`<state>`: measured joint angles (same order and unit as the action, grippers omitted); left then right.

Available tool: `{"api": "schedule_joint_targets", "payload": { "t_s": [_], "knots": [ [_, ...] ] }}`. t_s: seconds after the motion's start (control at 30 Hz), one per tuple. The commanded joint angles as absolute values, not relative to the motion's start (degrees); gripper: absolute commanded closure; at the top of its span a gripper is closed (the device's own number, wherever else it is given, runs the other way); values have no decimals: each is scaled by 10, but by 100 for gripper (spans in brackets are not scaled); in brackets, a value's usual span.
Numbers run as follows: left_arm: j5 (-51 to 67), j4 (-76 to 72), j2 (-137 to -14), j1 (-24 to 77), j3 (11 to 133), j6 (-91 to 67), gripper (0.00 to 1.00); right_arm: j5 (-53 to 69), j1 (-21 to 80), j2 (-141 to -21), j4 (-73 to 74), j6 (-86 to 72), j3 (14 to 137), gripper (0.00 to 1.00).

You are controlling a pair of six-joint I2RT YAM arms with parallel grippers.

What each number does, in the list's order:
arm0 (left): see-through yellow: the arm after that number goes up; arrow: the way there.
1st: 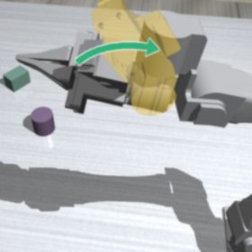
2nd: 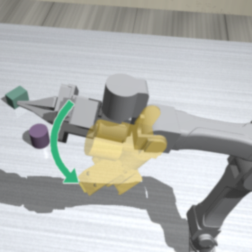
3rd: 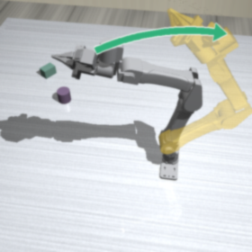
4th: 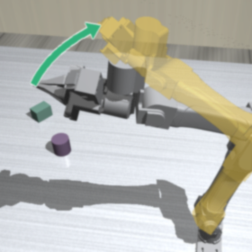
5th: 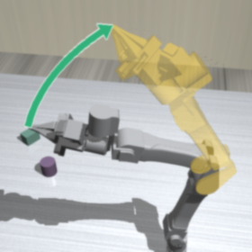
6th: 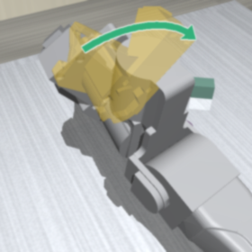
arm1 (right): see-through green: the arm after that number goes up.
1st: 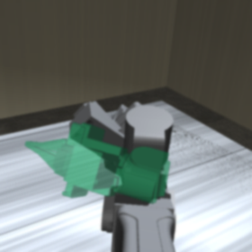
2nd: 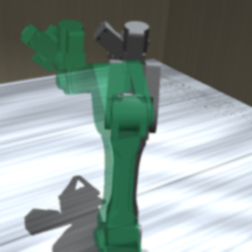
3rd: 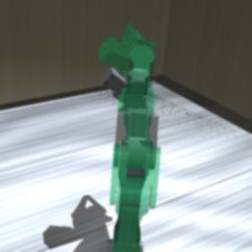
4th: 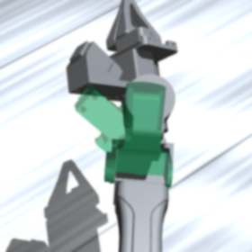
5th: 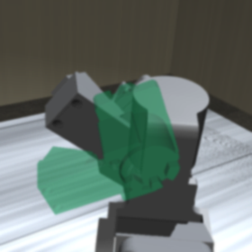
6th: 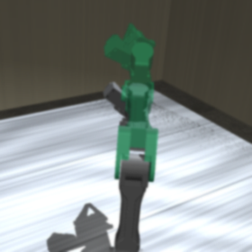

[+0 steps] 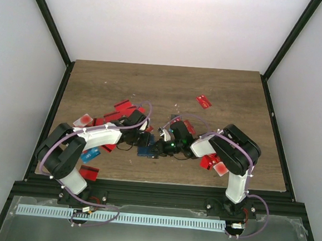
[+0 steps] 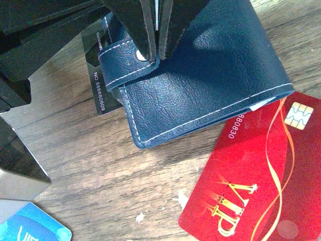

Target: Put the credit cards into the card holder

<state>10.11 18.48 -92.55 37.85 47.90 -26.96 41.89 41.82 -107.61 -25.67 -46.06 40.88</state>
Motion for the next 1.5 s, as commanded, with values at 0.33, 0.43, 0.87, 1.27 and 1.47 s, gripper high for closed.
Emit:
{"api": "schedule_joint_targets", "payload": {
  "t_s": [0.33,0.43,0.87,1.27,1.47],
  "knots": [
    [136,239,-877,380,456,-276,96,335,410,-1130,-174,-450,416,99],
    [137,240,-882,381,460,-275,96,336,410,-1131,-176,-450,415,99],
    [108,216,-889,380,465,-269,96,340,411,-1131,-177,-448,412,99],
    [116,204,-908,381,490,-258,96,343,411,-1131,-176,-446,410,99],
    [77,211,-903,380,490,-260,96,344,411,-1134,-176,-445,411,99]
  ]
}}
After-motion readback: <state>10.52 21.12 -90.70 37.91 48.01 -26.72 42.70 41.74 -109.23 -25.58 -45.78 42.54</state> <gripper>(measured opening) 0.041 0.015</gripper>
